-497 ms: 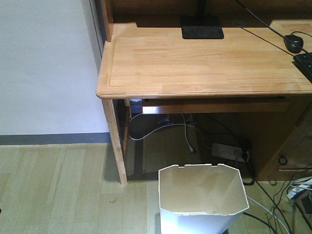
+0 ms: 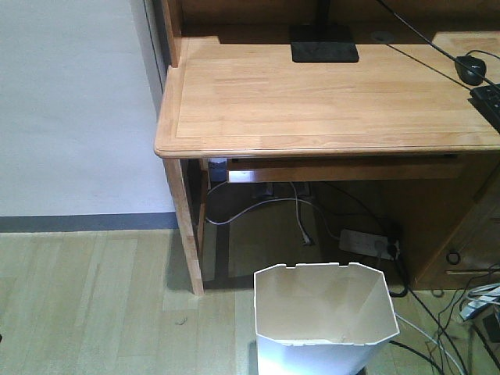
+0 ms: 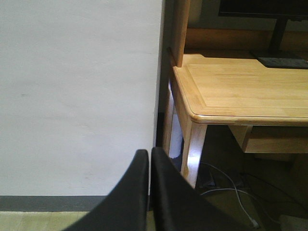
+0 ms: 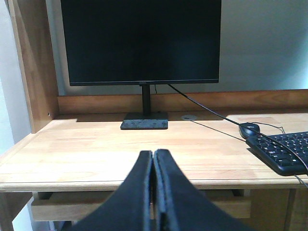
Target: Move trash bin to bedside with robot
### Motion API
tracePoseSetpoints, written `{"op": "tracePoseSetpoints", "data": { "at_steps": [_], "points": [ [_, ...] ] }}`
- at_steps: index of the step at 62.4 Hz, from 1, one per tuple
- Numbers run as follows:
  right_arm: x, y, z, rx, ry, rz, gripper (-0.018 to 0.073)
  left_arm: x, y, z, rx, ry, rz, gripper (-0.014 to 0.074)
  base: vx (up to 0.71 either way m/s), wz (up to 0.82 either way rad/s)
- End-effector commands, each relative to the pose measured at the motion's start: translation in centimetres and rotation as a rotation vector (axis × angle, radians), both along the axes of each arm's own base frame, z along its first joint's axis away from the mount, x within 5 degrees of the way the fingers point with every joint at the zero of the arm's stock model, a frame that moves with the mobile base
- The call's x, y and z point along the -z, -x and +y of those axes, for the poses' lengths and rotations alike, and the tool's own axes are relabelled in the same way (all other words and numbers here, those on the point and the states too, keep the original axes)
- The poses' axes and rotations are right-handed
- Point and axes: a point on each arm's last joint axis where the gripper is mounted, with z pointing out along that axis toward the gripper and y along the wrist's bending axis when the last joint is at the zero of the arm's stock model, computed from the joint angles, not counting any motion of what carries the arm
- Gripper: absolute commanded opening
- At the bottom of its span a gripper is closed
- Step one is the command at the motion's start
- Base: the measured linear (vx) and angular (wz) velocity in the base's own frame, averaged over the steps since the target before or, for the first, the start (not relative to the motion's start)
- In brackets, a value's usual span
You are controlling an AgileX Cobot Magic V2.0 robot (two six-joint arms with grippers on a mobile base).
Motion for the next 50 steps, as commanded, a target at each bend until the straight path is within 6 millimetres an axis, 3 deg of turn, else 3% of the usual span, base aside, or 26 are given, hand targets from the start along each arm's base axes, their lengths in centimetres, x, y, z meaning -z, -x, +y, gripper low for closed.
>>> {"op": "tracePoseSetpoints", "data": {
  "at_steps": [1, 32, 50],
  "points": [
    [-0.5, 0.1, 0.0, 0.001, 0.02, -0.078, -0.0009, -0.1, -0.1, 0.0, -0.003, 0.01, -0.065, -0.0006, 0.0, 0.0],
    [-0.5, 0.1, 0.0, 0.001, 0.02, -0.079, -0.0009, -0.1, -0.1, 0.0, -0.003, 0.01, -0.065, -0.0006, 0.0, 0.0],
    [-1.6, 0.3, 0.0, 0.004, 0.04, -0.11, -0.0009, -0.1, -0.1, 0.0, -0.003, 0.01, -0.065, -0.0006, 0.0, 0.0]
  ]
}}
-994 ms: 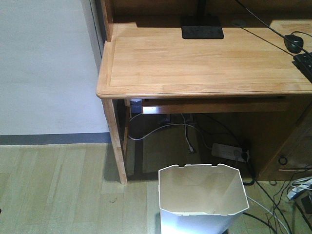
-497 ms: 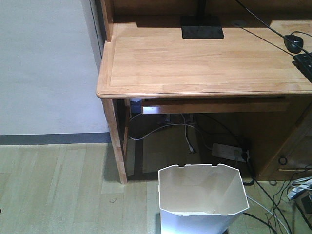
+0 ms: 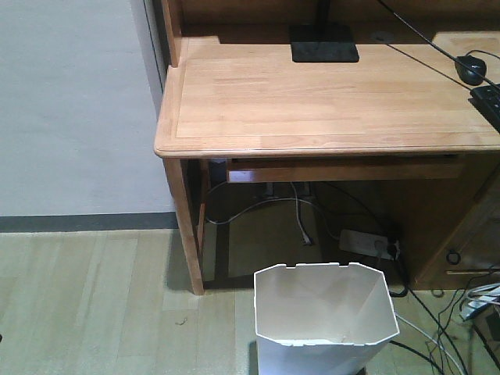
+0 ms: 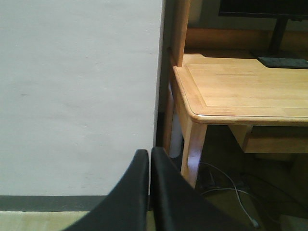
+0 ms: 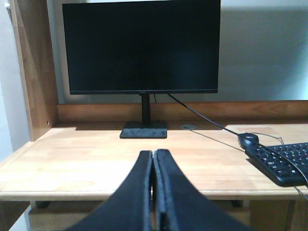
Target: Move trash bin to bedside with robot
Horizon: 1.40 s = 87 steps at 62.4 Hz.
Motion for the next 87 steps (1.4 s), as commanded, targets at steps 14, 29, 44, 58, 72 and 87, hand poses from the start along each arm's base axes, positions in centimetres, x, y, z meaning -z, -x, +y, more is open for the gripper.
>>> {"op": "tracePoseSetpoints", "data": {
  "at_steps": [14, 29, 44, 58, 72, 87],
  "points": [
    [-2.7, -0.5, 0.0, 0.003, 0.033, -0.021, -0.0009, -0.1, -0.1, 0.0, -0.003, 0.01, -0.065, -0.0006, 0.0, 0.0],
    [-5.9, -2.8, 0.0, 0.001, 0.023, 0.083, -0.0009, -0.1, -0.1, 0.0, -0.003, 0.01, -0.065, -0.0006, 0.0, 0.0],
    [-8.4, -5.4, 0.1, 0.002, -0.048, 0.2, -0.0009, -0.1, -0.1, 0.0, -0.003, 0.01, -0.065, -0.0006, 0.0, 0.0],
    [-8.3, -5.9, 0.1, 0.002, -0.049, 0.211, -0.0009, -0.1, -0.1, 0.0, -0.003, 0.01, -0.065, -0.0006, 0.0, 0.0],
    [-8.2, -5.9, 0.1, 0.002, -0.046, 0.221, -0.0001, -0.1, -0.1, 0.0, -0.003, 0.01, -0.065, -0.0006, 0.0, 0.0],
    [-8.0, -5.9, 0.1, 0.001, 0.017, 0.238, 0.014, -0.1, -0.1, 0.0, -0.003, 0.01, -0.065, -0.0006, 0.0, 0.0]
  ]
}}
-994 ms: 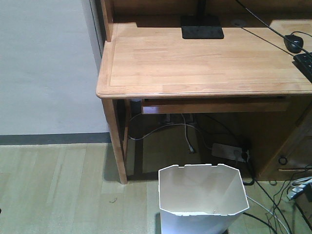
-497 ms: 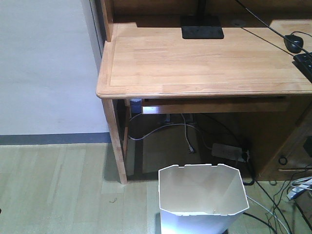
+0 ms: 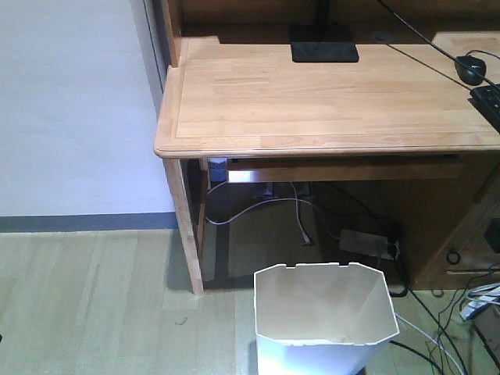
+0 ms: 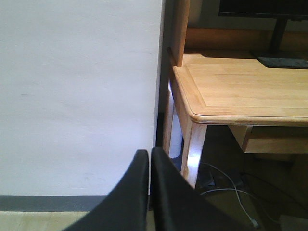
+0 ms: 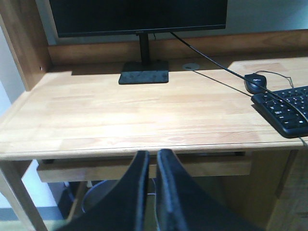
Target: Move trash bin to bedside with robot
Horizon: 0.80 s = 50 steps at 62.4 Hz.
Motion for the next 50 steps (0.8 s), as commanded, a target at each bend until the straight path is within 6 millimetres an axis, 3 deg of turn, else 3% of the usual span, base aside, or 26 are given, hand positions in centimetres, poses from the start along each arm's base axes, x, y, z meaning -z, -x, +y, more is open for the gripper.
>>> {"op": "tracePoseSetpoints", "data": {
  "at_steps": [1, 15, 24, 50],
  "points": [
    [-1.59, -0.32, -0.01, -0.009, 0.052, -0.084, 0.0155, -0.07, -0.06, 0.02, -0.003, 0.01, -0.065, -0.0006, 0.0, 0.0],
    [-1.47, -0.3, -0.02, -0.01, 0.053, -0.071, 0.0417, -0.07, -0.06, 0.02, -0.003, 0.01, -0.065, -0.0006, 0.0, 0.0],
    [-1.47, -0.3, -0.02, -0.009, 0.052, -0.071, 0.0538, -0.07, -0.06, 0.02, -0.003, 0.01, -0.065, -0.0006, 0.0, 0.0],
    [-1.67, -0.45, 0.0, -0.008, 0.035, -0.036, 0.054, -0.07, -0.06, 0.02, -0.003, 0.01, -0.065, -0.0006, 0.0, 0.0]
  ]
}}
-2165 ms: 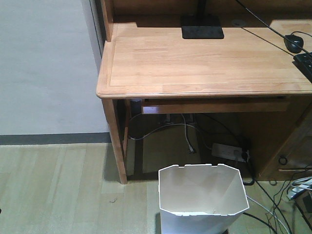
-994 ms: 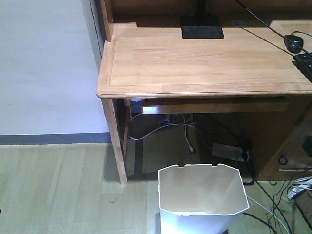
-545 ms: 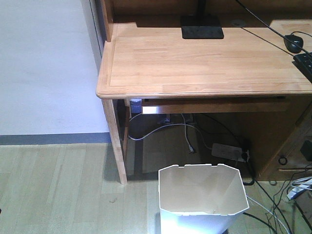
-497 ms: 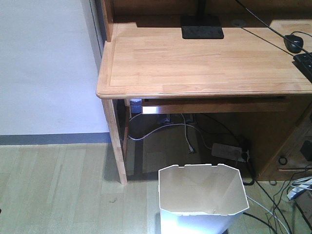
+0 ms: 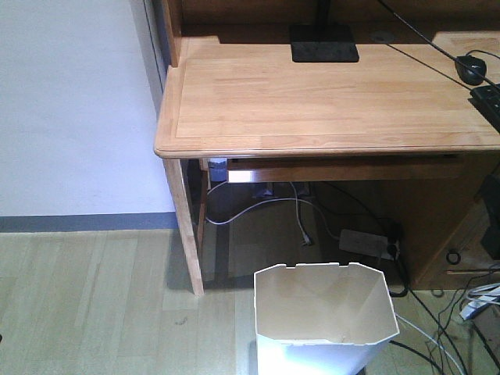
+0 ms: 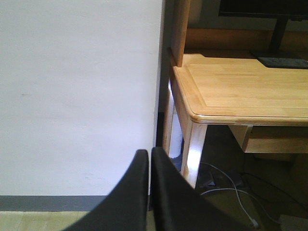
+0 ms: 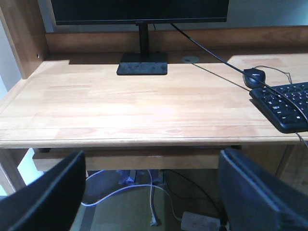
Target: Move trash bin to bedside with robot
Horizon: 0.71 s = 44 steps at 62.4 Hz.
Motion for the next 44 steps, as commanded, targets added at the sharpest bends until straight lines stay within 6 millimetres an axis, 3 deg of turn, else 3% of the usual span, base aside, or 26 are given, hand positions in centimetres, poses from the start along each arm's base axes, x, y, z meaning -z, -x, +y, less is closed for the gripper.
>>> {"op": "tracePoseSetpoints", "data": {
  "at_steps": [1, 44],
  "points": [
    [-2.0, -0.6, 0.0, -0.002, 0.009, -0.068, 0.0539, -0.1, -0.1, 0.0, -0.003, 0.01, -0.065, -0.0006, 0.0, 0.0],
    [-2.4, -8.4, 0.3, -0.048, 0.049, 0.554, 0.0529, -0.1, -0.1, 0.0, -0.003, 0.01, -0.065, -0.0006, 0.0, 0.0]
  ]
}}
